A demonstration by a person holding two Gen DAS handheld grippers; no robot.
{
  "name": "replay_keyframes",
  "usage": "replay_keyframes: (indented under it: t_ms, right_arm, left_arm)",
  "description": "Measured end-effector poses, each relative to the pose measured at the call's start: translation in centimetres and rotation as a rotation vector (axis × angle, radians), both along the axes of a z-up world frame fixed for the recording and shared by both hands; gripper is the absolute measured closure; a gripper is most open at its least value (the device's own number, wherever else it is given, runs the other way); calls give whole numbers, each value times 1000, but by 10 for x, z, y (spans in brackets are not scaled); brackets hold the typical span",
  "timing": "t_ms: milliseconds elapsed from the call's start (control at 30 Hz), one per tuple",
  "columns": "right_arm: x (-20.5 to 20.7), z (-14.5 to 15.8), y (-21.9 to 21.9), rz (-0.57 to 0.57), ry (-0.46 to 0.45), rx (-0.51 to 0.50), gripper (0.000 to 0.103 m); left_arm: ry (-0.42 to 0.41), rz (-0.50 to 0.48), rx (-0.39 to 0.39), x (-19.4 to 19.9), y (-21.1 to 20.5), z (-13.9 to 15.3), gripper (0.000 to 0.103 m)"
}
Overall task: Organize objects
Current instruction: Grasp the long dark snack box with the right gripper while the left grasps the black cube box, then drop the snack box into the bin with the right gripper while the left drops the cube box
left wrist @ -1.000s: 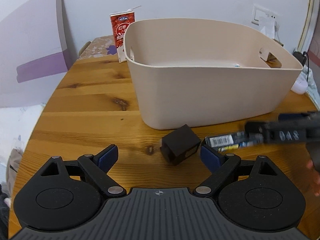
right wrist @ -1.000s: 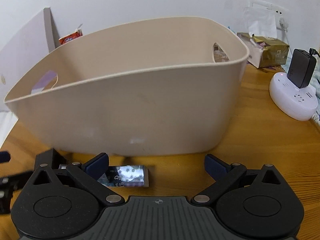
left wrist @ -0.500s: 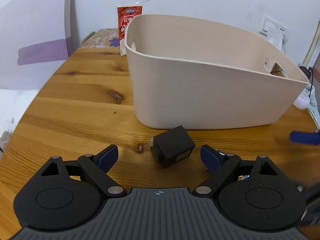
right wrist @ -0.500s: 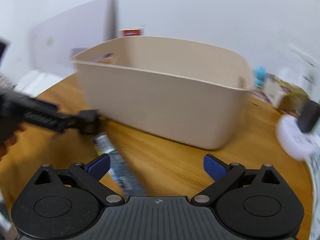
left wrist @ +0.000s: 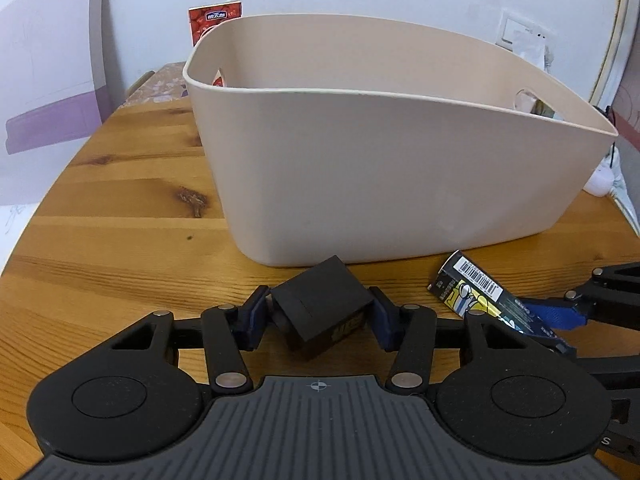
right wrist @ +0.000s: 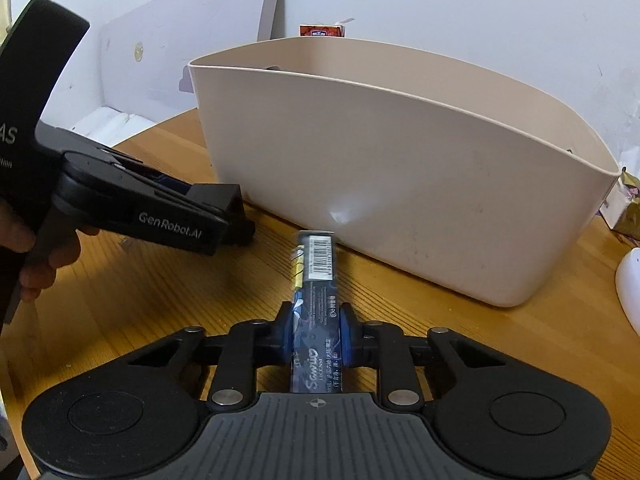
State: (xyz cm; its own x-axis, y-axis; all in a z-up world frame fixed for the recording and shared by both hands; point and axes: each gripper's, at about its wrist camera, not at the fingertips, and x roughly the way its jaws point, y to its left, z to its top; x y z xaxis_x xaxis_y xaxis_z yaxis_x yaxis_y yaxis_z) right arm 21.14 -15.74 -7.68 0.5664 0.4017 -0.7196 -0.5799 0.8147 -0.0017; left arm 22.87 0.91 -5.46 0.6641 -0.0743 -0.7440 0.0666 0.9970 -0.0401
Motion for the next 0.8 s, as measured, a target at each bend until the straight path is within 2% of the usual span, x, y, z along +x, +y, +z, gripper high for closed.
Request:
replay_keyframes:
  t_ms: [233, 567, 800]
  right_arm:
    - [-19, 9, -12, 16, -34, -9, 82]
    - [-50, 65, -31, 9, -185, 24, 82]
    - [-40, 100, -48, -54, -266, 75, 82]
  left_arm:
    - [7, -3, -9, -19, -2, 7, 51]
    - [-115, -53, 36, -58, -9, 65, 51]
    - [-211, -72, 58, -59, -19, 112, 51]
